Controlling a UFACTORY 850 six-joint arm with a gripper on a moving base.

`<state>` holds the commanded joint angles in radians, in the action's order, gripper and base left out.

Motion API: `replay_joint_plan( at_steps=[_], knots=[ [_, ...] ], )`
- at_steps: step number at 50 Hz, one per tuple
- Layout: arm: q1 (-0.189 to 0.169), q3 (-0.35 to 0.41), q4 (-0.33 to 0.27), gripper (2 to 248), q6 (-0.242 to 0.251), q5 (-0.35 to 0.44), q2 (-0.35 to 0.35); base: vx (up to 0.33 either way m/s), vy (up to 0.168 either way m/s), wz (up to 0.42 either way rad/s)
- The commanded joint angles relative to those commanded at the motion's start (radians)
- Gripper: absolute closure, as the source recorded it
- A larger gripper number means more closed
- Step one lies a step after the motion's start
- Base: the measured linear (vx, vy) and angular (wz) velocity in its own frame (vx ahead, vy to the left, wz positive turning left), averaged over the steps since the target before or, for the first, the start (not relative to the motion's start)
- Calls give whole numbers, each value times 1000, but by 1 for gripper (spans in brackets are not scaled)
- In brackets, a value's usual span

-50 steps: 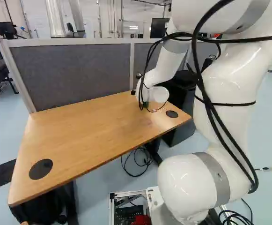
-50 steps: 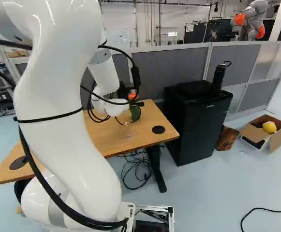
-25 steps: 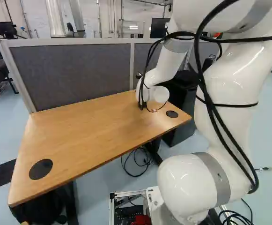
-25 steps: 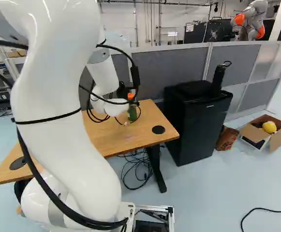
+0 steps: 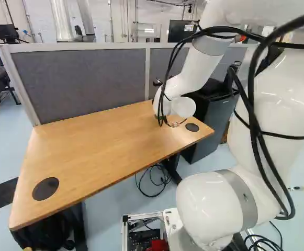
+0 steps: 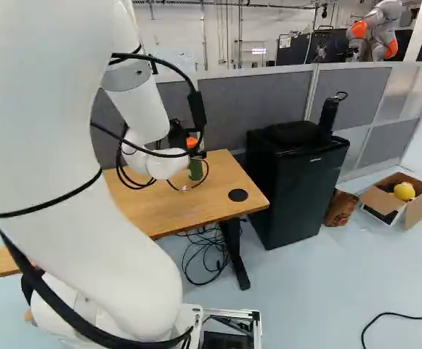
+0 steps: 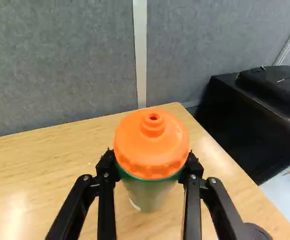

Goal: Pick up the green bottle from the table

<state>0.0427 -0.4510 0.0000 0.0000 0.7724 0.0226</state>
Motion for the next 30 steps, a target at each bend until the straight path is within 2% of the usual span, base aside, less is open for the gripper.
replay_joint_plan(
  at_steps=[22, 30],
  knots=[
    [13, 120, 0, 231, 0, 0, -180, 0, 0, 0],
    [14, 141, 0, 231, 0, 0, -222, 0, 0, 0]
  ],
)
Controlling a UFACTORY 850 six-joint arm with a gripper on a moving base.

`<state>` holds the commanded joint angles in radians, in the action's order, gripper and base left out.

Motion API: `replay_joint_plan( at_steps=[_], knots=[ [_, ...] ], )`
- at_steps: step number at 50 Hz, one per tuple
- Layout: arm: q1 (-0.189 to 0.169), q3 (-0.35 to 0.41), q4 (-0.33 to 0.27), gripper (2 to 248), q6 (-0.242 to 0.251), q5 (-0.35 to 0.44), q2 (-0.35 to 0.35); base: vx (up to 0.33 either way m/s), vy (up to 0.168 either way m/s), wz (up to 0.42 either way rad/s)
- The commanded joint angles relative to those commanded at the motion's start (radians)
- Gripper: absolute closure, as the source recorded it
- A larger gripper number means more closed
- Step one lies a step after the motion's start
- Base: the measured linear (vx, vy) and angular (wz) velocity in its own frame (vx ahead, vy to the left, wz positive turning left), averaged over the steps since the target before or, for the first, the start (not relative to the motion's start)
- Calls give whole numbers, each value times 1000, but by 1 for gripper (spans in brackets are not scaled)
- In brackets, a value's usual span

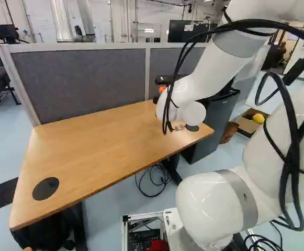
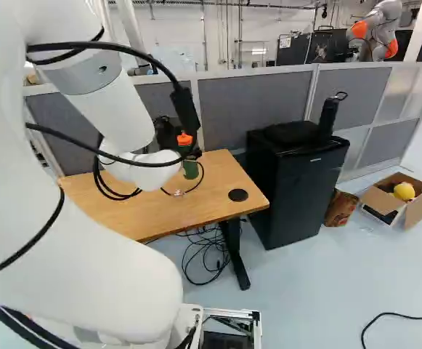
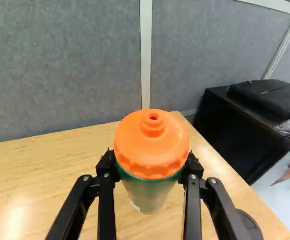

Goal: Pick up the green bottle from the table

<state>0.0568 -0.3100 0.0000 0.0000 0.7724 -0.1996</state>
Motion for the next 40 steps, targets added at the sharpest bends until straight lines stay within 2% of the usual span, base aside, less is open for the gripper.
replay_joint_plan(
  at_steps=[22, 40],
  knots=[
    [-3, 15, 0, 231, 0, 5, -12, 0, 0, 0],
    [-15, 64, 0, 231, 0, 27, -28, 0, 0, 0]
  ],
)
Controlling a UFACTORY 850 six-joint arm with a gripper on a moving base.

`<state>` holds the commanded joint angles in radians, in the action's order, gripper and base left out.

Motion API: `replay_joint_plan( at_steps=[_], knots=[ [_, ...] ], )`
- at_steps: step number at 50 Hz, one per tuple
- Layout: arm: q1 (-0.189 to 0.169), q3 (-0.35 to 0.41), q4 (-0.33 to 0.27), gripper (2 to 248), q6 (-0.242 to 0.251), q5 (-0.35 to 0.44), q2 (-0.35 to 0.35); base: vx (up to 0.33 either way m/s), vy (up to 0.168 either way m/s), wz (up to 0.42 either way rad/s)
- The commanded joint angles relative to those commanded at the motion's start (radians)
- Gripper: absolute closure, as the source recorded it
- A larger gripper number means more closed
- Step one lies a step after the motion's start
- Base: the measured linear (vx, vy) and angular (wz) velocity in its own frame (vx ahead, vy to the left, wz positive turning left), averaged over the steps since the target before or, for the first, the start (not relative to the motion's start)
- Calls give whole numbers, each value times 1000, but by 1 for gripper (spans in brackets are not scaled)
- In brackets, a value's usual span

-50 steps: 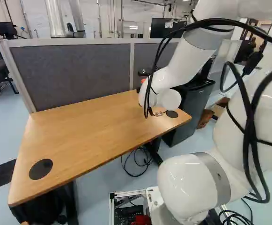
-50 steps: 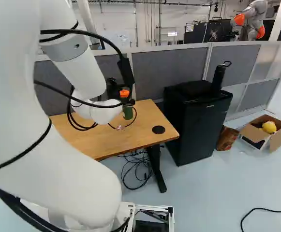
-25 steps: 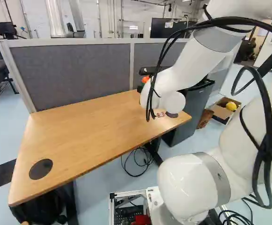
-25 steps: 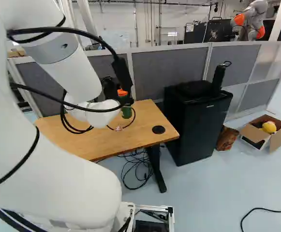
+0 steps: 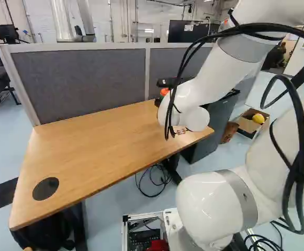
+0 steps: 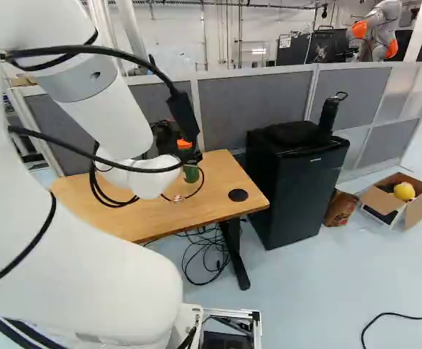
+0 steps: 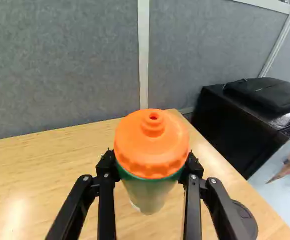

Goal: Pick up the green bottle from the table

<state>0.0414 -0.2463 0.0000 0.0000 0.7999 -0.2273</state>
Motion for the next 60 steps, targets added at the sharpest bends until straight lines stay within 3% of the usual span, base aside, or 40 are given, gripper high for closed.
replay_joint_plan(
  at_steps=[28, 60],
  knots=[
    [-30, 117, 0, 231, 0, 54, -38, 0, 0, 0],
    [-41, 159, 0, 231, 0, 73, -52, 0, 0, 0]
  ],
)
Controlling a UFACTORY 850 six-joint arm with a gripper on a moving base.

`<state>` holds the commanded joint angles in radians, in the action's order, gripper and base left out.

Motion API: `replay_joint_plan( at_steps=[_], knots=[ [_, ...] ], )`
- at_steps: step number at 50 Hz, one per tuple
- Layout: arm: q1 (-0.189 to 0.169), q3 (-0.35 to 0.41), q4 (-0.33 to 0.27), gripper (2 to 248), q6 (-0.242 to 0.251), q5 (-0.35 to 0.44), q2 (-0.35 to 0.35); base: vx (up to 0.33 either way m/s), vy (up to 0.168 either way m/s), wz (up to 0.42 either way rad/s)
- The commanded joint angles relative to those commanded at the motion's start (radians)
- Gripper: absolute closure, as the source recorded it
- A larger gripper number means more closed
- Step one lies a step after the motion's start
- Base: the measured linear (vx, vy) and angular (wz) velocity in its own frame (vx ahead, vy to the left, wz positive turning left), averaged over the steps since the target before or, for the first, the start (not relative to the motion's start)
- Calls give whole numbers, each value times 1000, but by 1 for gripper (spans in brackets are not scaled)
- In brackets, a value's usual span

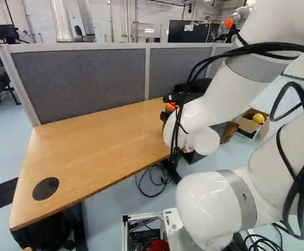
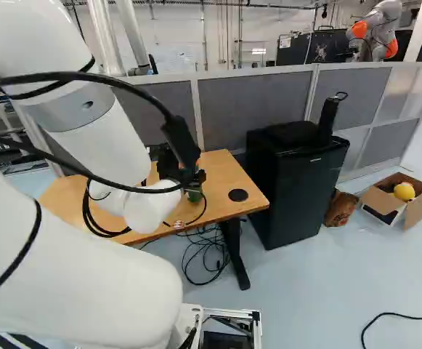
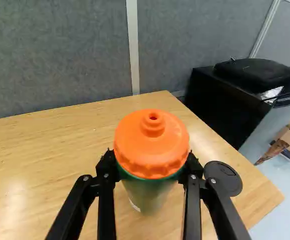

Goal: Pick up the green bottle from the table

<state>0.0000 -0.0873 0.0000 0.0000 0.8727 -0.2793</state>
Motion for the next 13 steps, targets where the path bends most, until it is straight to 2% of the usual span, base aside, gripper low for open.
replay_joint_plan(
  at_steps=[13],
  knots=[
    [0, 0, 0, 231, 0, 0, 0, 0, 0, 0]
  ],
)
